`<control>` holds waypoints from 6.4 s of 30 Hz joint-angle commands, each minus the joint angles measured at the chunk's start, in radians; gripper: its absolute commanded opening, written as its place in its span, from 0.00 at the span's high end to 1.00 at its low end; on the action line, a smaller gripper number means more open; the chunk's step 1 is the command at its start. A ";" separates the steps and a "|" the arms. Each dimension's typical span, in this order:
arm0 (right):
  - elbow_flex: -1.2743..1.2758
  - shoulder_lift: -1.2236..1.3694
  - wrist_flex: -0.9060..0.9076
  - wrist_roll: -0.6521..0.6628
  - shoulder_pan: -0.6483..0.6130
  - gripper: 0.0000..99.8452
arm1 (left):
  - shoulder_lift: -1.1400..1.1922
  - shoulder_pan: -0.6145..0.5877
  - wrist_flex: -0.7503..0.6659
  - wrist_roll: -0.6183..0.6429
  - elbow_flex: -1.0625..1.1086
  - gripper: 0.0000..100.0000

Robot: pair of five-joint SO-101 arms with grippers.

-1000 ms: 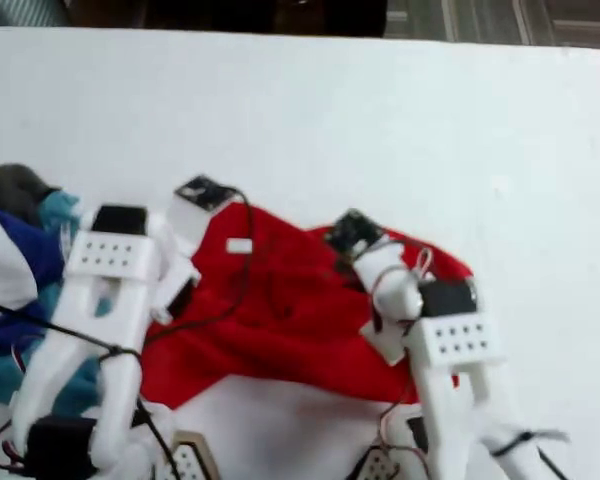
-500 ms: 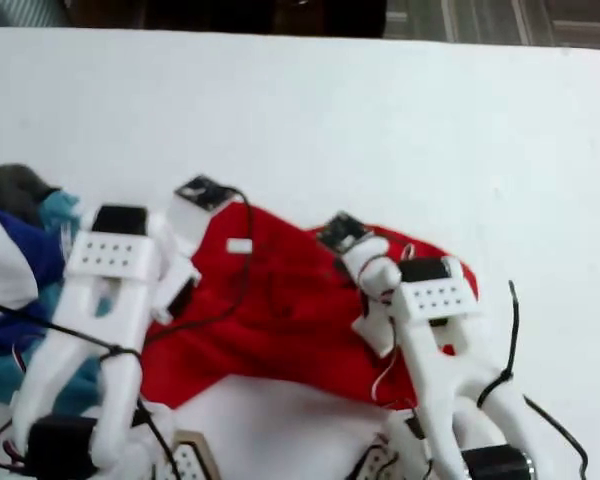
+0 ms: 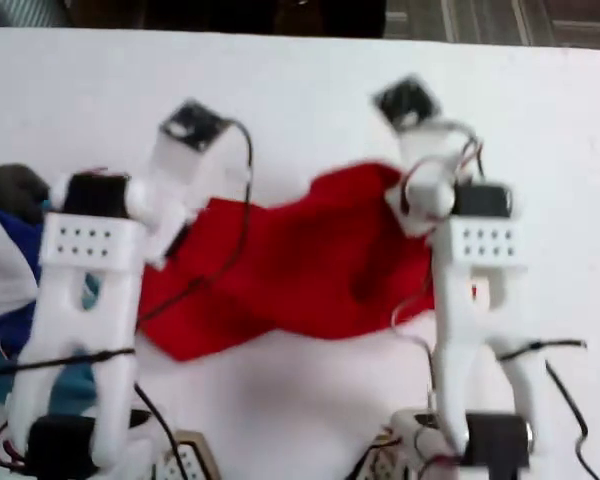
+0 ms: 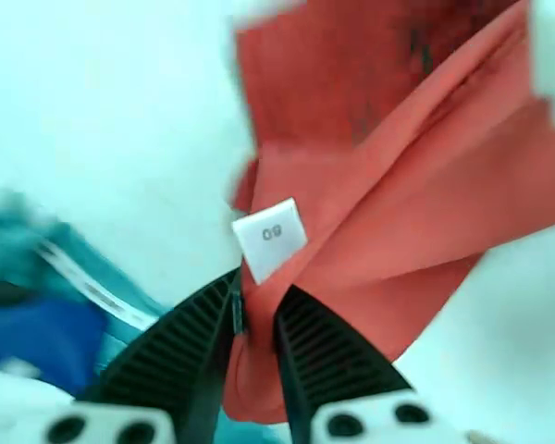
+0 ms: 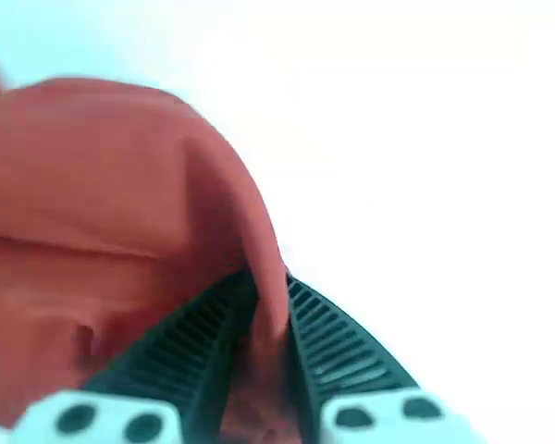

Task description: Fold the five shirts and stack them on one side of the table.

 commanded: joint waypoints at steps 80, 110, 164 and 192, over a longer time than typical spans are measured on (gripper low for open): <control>-0.028 0.648 0.194 0.023 0.004 0.62 | -0.029 0.005 -0.164 -0.006 0.610 0.97; -0.970 0.780 0.087 0.017 0.067 0.97 | -0.037 0.008 0.020 0.003 0.087 0.97; 0.077 0.495 -0.108 -0.048 -0.265 0.81 | -0.029 -0.126 -0.402 0.002 0.466 0.97; 0.783 -0.406 0.145 0.445 -0.044 0.92 | -0.031 -0.123 -0.279 0.002 0.478 0.97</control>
